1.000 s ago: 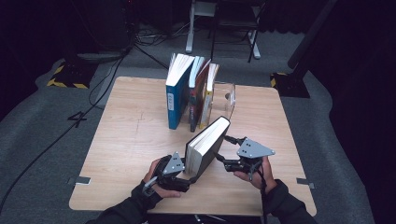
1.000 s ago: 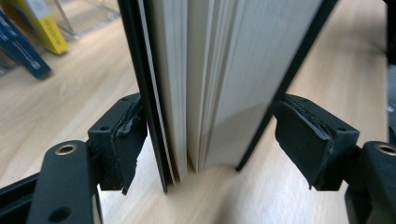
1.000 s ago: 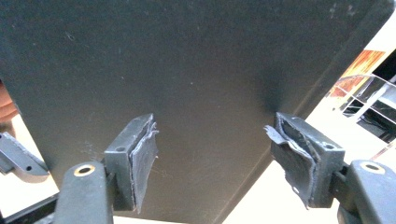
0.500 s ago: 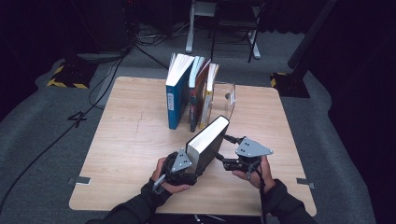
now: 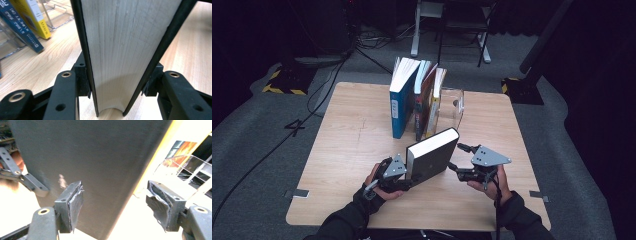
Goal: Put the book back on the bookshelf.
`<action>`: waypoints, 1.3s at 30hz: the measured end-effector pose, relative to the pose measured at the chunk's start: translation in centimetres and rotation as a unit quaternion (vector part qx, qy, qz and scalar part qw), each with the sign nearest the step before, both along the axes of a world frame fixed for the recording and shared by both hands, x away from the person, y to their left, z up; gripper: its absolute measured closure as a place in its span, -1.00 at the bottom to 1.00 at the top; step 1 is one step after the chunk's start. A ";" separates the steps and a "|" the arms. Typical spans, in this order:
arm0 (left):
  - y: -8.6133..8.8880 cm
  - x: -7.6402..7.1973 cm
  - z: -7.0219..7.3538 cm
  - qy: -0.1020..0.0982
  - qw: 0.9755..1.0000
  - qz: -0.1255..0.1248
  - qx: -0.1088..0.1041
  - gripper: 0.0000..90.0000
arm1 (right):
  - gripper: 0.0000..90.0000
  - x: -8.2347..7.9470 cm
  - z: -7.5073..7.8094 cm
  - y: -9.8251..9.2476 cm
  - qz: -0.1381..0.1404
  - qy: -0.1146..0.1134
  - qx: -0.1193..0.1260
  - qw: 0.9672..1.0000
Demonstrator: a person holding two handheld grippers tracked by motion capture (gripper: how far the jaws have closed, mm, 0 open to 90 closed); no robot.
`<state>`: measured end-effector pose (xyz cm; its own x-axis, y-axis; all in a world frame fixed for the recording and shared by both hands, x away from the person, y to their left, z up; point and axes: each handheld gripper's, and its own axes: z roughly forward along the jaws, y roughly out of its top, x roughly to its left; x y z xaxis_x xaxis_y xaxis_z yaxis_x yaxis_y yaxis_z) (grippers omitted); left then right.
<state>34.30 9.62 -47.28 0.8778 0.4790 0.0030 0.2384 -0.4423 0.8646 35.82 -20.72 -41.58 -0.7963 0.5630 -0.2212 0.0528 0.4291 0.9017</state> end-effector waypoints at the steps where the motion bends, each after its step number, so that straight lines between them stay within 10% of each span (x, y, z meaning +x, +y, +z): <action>1: 0.2 0.0 0.1 0.001 1.000 -0.010 0.002 0.18 | -0.33 0.1 0.0 -0.1 0.002 0.004 0.003 1.000; 16: 0.7 -1.6 0.3 0.018 0.995 -0.093 0.007 0.16 | -0.47 -0.5 0.1 0.4 0.123 0.029 0.014 0.992; 39: 2.2 -0.5 0.6 -0.006 1.000 -0.007 0.022 -0.21 | -0.02 -2.3 2.3 0.7 0.170 0.030 0.004 0.985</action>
